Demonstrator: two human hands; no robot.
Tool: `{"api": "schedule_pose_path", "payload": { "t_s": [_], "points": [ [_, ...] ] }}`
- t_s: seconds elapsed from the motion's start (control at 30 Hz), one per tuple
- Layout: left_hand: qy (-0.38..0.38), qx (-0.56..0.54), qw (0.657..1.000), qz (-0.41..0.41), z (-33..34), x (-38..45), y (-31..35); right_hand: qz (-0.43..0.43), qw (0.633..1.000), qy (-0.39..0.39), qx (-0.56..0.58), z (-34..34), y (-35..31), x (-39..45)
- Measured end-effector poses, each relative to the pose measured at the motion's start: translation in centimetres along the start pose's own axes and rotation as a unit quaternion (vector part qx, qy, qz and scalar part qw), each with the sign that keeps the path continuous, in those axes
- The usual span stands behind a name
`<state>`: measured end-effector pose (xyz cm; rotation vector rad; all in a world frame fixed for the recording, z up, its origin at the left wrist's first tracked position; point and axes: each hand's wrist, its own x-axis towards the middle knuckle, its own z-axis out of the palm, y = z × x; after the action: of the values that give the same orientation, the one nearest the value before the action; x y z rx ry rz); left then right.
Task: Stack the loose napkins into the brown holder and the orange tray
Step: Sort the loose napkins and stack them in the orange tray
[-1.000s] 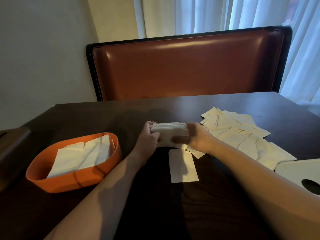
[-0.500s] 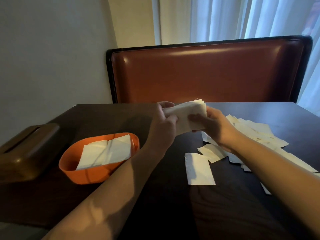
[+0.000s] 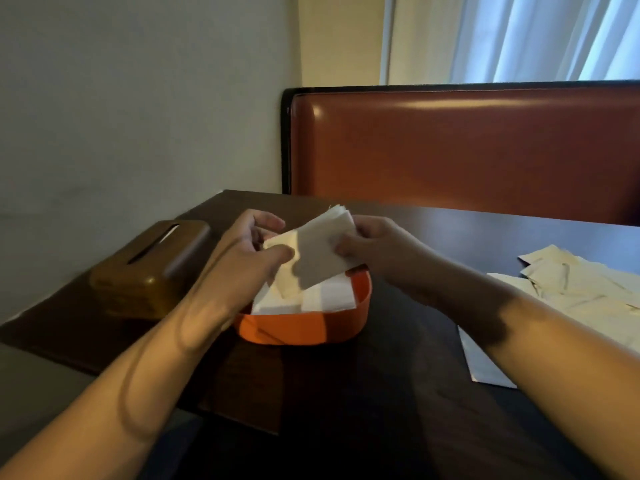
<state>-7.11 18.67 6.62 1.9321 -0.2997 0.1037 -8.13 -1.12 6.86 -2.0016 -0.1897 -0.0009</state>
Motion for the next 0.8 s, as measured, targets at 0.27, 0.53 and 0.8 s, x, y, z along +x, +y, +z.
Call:
{"api": "schedule_pose_path", "payload": {
  "t_s": [0.27,0.53,0.8],
  "points": [
    [0.014,0.023,0.999,-0.042,-2.8,0.0,-3.2,0.077,0.996,0.030,0.018,4.9,0.4,3.8],
    [0.007,-0.005,0.998,-0.055,-3.2,0.2,-4.7,0.098,0.993,0.062,0.037,6.0,0.9,5.9],
    [0.006,0.139,0.990,0.032,-2.9,0.1,-5.3,-0.043,0.973,0.077,-0.213,6.0,1.7,4.8]
  ]
}}
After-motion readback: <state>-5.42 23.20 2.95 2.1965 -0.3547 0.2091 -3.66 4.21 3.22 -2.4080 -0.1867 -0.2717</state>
